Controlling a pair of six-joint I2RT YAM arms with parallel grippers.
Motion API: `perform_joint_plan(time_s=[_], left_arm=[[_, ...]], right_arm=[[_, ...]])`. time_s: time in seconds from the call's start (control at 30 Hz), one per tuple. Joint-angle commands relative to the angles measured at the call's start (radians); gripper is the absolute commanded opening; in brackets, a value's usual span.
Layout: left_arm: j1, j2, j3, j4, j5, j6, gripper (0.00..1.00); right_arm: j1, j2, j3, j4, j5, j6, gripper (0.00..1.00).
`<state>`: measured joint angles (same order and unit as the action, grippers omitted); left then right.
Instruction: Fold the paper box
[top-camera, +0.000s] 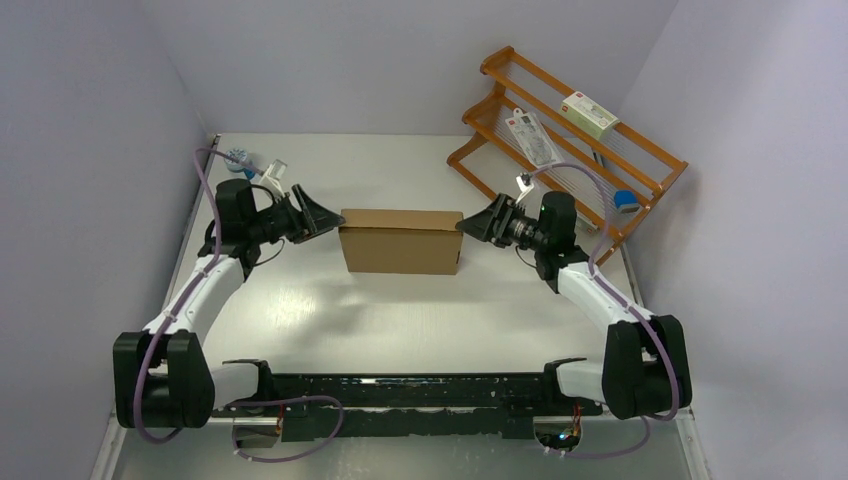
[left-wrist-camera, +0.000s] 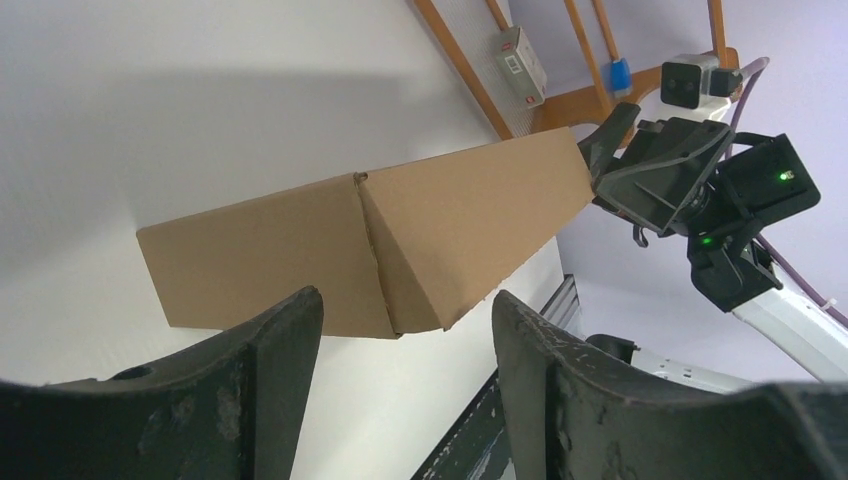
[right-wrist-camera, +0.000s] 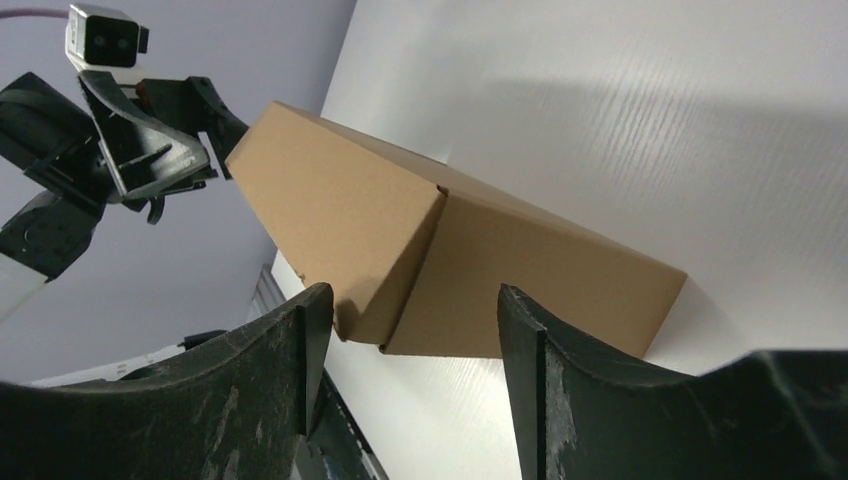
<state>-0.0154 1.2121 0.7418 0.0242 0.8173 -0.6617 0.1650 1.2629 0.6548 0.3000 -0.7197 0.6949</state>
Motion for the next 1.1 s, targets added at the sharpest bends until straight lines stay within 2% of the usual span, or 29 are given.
perform_joint_plan(time_s=[0.0,0.2,0.53,0.8,1.07], left_arm=[[0.008,0.016,0.012,0.005,0.054,0.024,0.66],[0.008,0.044,-0.011,-0.022,0.057,0.069,0.60],[0.008,0.073,-0.042,-0.022,0.058,0.068,0.41],[0.012,0.090,-0.089,-0.119,-0.022,0.142,0.33],[0.038,0.089,-0.098,-0.236,-0.171,0.218,0.25]], right_arm=[[-0.006,0.030,-0.041,0.044,-0.053,0.017,0.64],[-0.006,0.047,-0.076,0.075,-0.069,0.021,0.60],[-0.006,0.068,-0.095,0.050,-0.043,-0.022,0.57],[-0.006,0.105,-0.129,0.061,-0.013,-0.028,0.53],[-0.008,0.128,-0.147,0.032,0.060,-0.067,0.37]])
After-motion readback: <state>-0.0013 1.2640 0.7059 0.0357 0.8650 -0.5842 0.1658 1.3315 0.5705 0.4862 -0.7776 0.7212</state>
